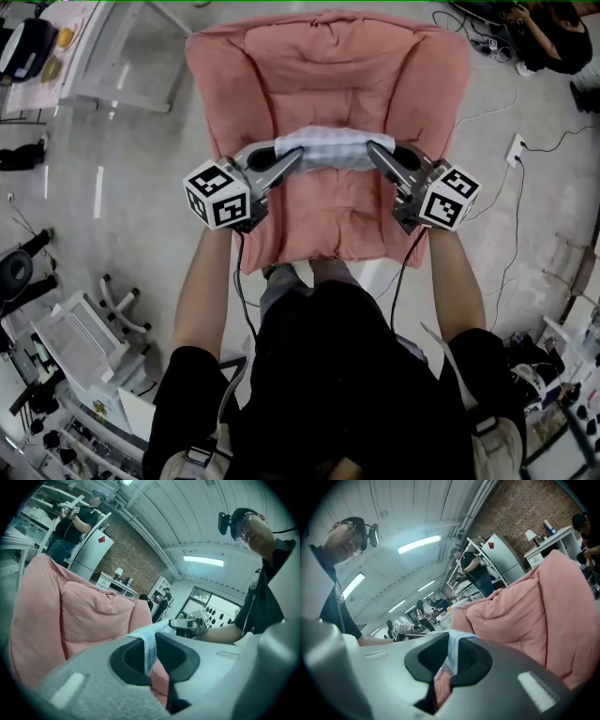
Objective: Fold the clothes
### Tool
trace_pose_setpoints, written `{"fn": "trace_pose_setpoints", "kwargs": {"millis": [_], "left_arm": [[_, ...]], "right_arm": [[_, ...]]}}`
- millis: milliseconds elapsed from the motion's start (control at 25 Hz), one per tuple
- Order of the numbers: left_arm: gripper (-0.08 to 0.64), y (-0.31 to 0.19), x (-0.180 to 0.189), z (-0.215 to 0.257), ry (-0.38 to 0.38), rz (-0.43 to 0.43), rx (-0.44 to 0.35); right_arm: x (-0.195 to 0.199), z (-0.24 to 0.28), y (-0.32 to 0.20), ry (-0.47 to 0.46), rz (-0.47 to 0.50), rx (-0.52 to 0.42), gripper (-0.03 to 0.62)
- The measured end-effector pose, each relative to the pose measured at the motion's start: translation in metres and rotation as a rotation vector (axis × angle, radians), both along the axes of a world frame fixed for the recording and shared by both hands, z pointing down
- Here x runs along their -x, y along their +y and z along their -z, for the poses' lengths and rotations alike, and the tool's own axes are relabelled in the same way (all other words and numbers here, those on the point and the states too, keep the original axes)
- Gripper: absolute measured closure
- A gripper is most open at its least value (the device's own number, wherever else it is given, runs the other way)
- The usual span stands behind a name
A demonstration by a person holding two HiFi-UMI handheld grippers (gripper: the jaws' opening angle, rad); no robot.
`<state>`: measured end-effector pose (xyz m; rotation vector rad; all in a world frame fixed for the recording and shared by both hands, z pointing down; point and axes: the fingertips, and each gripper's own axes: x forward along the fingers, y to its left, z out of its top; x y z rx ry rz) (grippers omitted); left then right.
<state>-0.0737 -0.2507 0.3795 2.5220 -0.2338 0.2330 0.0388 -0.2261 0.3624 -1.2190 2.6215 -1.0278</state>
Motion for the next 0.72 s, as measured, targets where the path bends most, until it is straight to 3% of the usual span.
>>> {"fn": "trace_pose_setpoints", "kwargs": {"millis": [720], "left_arm": [[0.523,0.199,0.065,-0.128,-0.161,-0.041,0.164]], "right_arm": [[0.067,-0.134,0.193,0.054,0.054,0.266,0.575]]}}
